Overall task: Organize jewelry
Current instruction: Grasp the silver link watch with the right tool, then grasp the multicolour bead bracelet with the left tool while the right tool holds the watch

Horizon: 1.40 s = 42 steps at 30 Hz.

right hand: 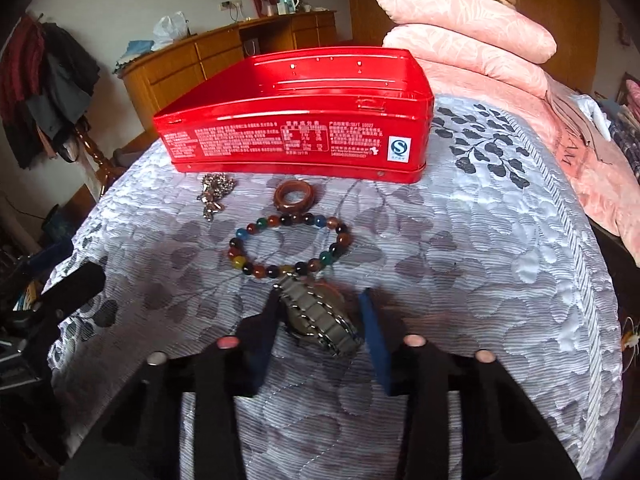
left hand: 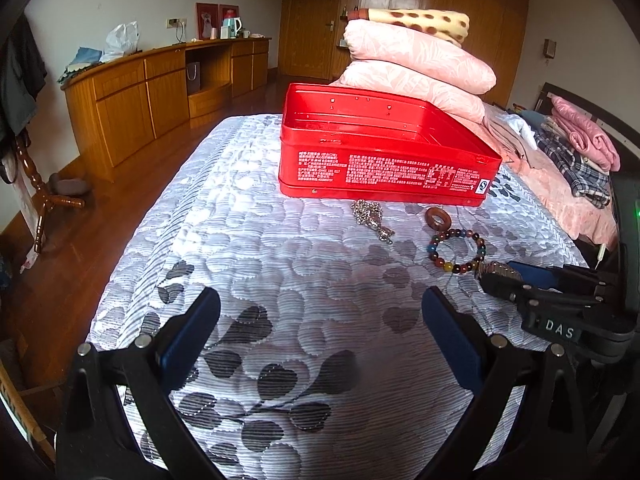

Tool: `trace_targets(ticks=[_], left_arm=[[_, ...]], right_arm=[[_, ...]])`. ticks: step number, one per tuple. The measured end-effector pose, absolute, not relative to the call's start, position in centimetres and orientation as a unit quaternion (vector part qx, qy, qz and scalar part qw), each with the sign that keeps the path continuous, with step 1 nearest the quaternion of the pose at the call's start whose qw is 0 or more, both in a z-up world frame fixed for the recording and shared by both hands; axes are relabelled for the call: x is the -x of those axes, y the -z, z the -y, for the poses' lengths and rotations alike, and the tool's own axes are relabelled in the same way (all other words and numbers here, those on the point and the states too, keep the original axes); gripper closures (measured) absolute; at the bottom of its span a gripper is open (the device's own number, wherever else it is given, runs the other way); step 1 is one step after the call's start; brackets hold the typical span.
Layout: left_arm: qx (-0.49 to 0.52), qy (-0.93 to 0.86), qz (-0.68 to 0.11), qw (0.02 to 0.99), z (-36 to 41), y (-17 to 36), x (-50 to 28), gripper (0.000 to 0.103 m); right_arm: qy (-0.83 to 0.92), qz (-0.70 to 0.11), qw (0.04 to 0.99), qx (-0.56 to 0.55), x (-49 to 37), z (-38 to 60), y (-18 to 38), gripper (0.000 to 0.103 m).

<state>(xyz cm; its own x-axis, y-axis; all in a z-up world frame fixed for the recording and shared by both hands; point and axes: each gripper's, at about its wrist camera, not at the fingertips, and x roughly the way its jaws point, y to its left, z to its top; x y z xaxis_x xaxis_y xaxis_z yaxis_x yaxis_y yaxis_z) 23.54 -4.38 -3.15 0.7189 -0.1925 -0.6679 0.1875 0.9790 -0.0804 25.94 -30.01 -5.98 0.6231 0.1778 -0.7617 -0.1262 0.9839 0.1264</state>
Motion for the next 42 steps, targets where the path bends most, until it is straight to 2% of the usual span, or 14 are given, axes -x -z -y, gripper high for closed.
trace_targets(ticks=[7, 17, 21, 25, 32, 36, 38, 42], left_arm=[[0.002, 0.116, -0.357, 0.927, 6.2, 2.7, -23.6, 0.005], [-0.008, 0.168, -0.355, 0.920, 12.9, 2.6, -24.8, 0.007], [-0.015, 0.188, -0.363, 0.912, 15.3, 2.9, -25.6, 0.025], [-0.016, 0.202, -0.375, 0.905, 17.3, 3.5, -26.8, 0.027], [-0.044, 0.213, -0.409, 0.887, 19.9, 5.2, -28.4, 0.044], [-0.039, 0.210, -0.438, 0.873, 20.0, 6.4, -29.3, 0.050], [-0.038, 0.200, -0.438, 0.876, 19.7, 6.4, -29.3, 0.060], [-0.032, 0.185, -0.439, 0.879, 18.8, 6.4, -29.5, 0.087]], right_arm=[[-0.077, -0.419, 0.903, -0.057, -25.0, 32.1, 5.7, 0.073], [-0.033, -0.402, 0.911, -0.084, -23.6, 37.5, 5.1, 0.073], [-0.032, -0.401, 0.911, -0.093, -23.6, 38.6, 5.2, 0.073], [-0.029, -0.397, 0.912, -0.101, -23.6, 40.0, 5.2, 0.073], [-0.035, -0.397, 0.910, -0.116, -23.9, 41.1, 5.7, 0.073], [-0.041, -0.397, 0.908, -0.123, -24.0, 41.2, 5.8, 0.073], [-0.041, -0.398, 0.908, -0.123, -24.1, 41.2, 5.8, 0.073], [-0.039, -0.399, 0.908, -0.120, -24.0, 41.1, 5.8, 0.073]])
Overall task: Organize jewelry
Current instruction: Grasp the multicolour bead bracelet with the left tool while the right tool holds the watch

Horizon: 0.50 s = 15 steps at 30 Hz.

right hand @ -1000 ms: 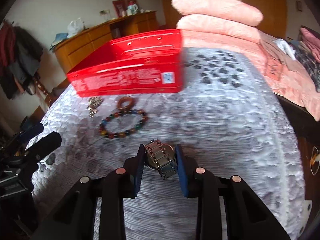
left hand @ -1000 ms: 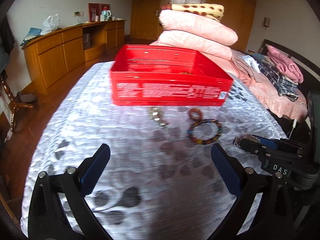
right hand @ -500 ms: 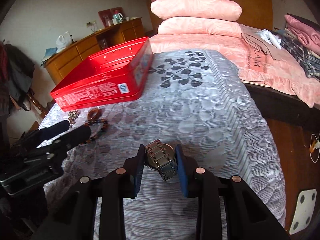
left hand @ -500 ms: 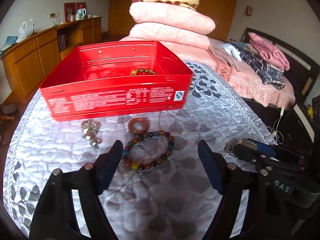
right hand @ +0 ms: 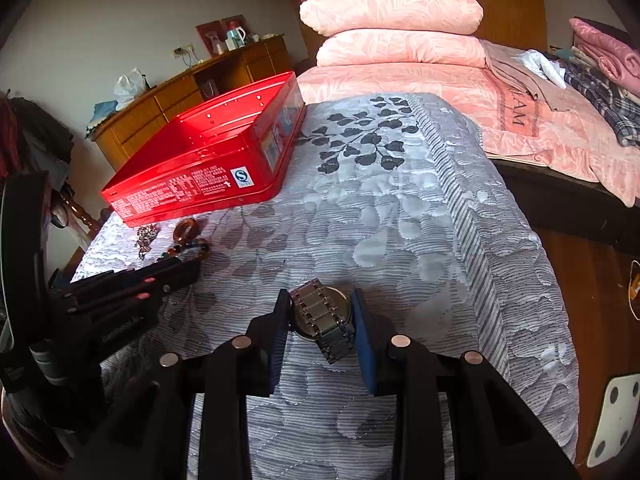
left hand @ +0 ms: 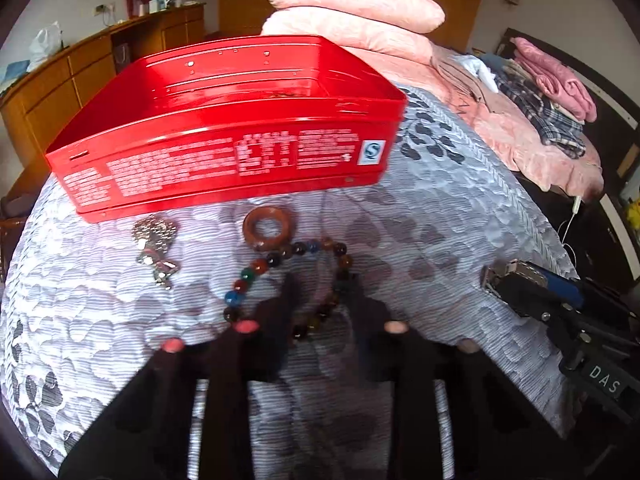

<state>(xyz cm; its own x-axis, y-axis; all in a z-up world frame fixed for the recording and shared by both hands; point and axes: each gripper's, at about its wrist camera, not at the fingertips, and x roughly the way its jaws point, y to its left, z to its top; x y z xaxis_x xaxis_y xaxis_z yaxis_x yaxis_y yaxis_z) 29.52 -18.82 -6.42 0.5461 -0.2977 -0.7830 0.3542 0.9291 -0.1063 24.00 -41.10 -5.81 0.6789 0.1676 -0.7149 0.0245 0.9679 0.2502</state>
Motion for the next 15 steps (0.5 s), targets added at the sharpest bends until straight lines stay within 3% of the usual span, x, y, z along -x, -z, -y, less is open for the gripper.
trace_targets(ticks=[3, 15], left_arm=[[-0.029, 0.189, -0.441, 0.877, 18.3, 6.3, -29.4, 0.096], [-0.023, 0.212, -0.447, 0.869, 17.4, 6.3, -27.8, 0.092]], right_arm=[[-0.038, -0.401, 0.908, -0.119, -24.0, 41.0, 5.8, 0.073], [-0.044, -0.420, 0.901, -0.103, -24.0, 39.9, 6.3, 0.066]])
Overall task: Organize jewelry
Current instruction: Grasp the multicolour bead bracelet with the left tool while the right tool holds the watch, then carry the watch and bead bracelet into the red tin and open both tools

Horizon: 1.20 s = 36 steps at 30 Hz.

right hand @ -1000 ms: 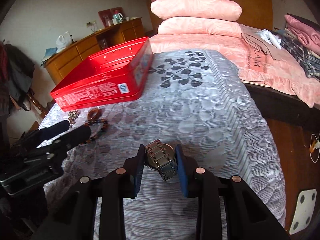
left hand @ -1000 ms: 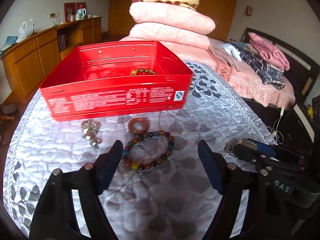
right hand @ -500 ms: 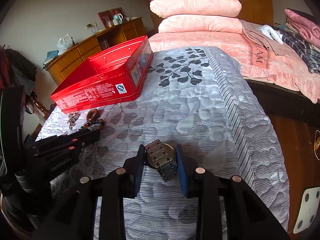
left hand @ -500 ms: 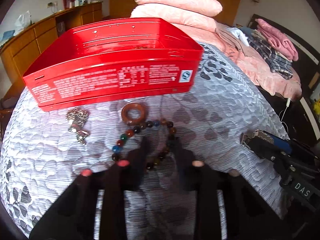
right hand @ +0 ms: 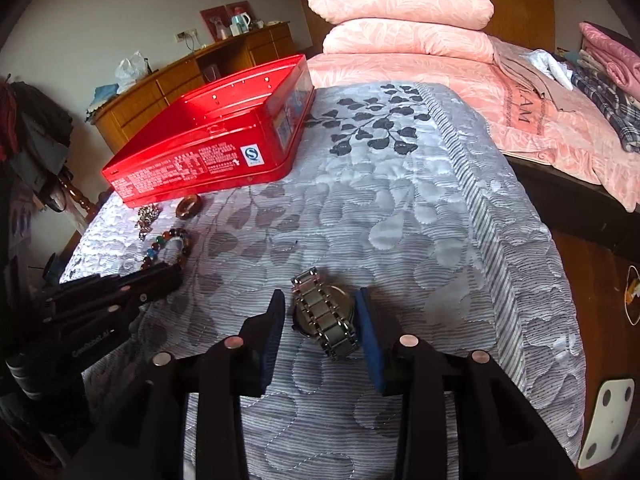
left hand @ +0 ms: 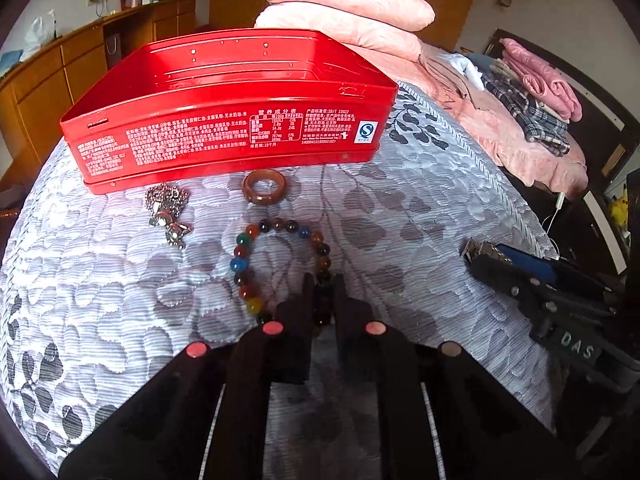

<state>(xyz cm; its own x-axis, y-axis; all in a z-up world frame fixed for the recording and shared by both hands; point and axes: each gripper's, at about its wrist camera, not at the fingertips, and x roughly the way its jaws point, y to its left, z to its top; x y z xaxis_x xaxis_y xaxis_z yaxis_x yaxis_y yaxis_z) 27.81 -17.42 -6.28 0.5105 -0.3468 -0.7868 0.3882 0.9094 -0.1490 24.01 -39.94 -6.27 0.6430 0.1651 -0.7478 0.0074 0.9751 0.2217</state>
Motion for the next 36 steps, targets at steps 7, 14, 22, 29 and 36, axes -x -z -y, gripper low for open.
trace_targets(ticks=[7, 14, 22, 29, 36], left_arm=[[-0.029, 0.210, -0.442, 0.872, 18.0, 6.4, -28.0, 0.094], [0.012, 0.230, -0.438, 0.869, 16.4, 5.9, -27.3, 0.096], [0.047, 0.251, -0.400, 0.881, 14.0, 2.9, -26.0, 0.096], [0.063, 0.256, -0.367, 0.892, 12.6, 0.3, -25.4, 0.096], [0.073, 0.259, -0.348, 0.898, 11.8, -1.5, -25.8, 0.096]], right_arm=[[-0.028, -0.424, 0.902, -0.071, -24.0, 39.0, 6.2, 0.072], [-0.028, -0.410, 0.908, -0.083, -23.0, 38.9, 5.5, 0.073], [-0.041, -0.381, 0.920, -0.077, -22.7, 37.6, 2.7, 0.073], [-0.055, -0.363, 0.927, -0.072, -23.3, 36.6, 0.5, 0.073], [-0.065, -0.347, 0.933, -0.068, -24.5, 36.0, -1.4, 0.073]])
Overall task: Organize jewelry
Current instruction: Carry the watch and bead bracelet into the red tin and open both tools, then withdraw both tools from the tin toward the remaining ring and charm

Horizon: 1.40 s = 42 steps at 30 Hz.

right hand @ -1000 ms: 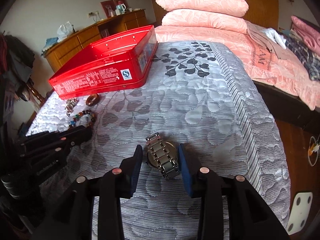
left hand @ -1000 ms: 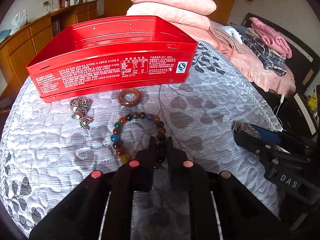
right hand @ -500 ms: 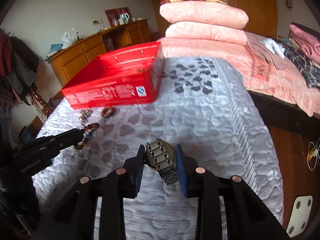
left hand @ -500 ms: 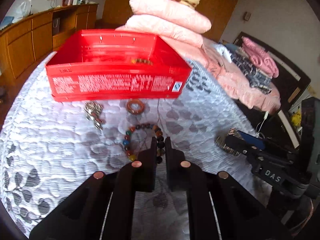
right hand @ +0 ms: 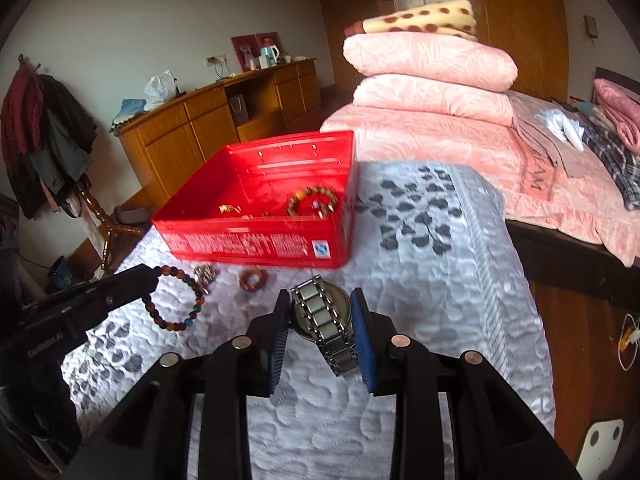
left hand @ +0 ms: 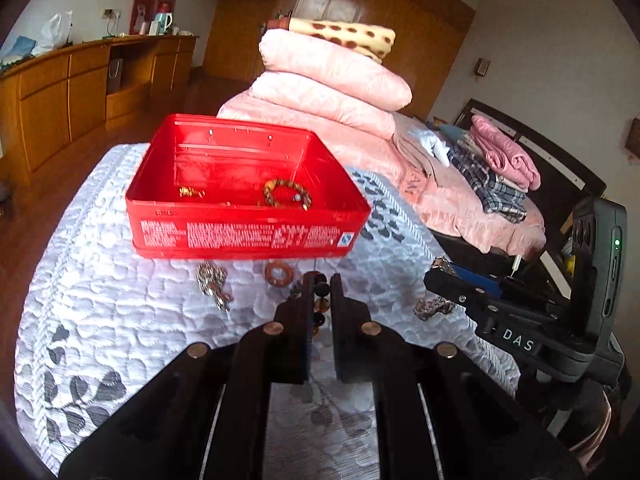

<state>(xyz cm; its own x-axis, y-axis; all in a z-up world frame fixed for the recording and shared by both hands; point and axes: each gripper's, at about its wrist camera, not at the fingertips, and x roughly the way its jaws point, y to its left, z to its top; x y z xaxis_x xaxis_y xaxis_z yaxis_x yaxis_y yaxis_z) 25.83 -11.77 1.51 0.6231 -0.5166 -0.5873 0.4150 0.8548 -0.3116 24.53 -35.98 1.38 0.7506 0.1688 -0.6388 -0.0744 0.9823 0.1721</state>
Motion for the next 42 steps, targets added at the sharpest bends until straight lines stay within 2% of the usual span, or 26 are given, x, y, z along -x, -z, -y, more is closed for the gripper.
trace_targets(ticks=[10, 23, 36, 37, 38, 40, 42], left_arm=[[0.068, 0.242, -0.316, 0.915, 11.0, -4.3, -27.9, 0.096], [0.073, 0.228, -0.292, 0.926, 10.9, -7.0, -35.6, 0.096], [0.076, 0.209, -0.339, 0.914, 10.6, -2.0, -41.9, 0.096], [0.078, 0.208, -0.343, 0.913, 10.6, -1.8, -42.1, 0.096], [0.079, 0.206, -0.348, 0.911, 10.6, -1.4, -42.5, 0.096], [0.080, 0.201, -0.351, 0.911, 10.5, -1.1, -42.6, 0.093], [0.080, 0.199, -0.351, 0.912, 10.2, -1.1, -42.5, 0.076]], right_arm=[[-0.078, -0.314, 0.943, -0.076, -27.2, 35.1, -4.3, 0.073], [-0.098, -0.296, 0.946, -0.086, -34.8, 33.3, -6.3, 0.073], [-0.092, -0.351, 0.926, -0.100, -41.5, 32.7, -1.1, 0.072], [-0.088, -0.351, 0.927, -0.099, -41.5, 32.7, -0.9, 0.070], [-0.086, -0.350, 0.928, -0.098, -41.5, 32.7, -0.9, 0.062], [-0.081, -0.344, 0.931, -0.095, -41.3, 32.8, -1.1, 0.059], [-0.076, -0.339, 0.933, -0.093, -41.0, 32.9, -1.4, 0.057]])
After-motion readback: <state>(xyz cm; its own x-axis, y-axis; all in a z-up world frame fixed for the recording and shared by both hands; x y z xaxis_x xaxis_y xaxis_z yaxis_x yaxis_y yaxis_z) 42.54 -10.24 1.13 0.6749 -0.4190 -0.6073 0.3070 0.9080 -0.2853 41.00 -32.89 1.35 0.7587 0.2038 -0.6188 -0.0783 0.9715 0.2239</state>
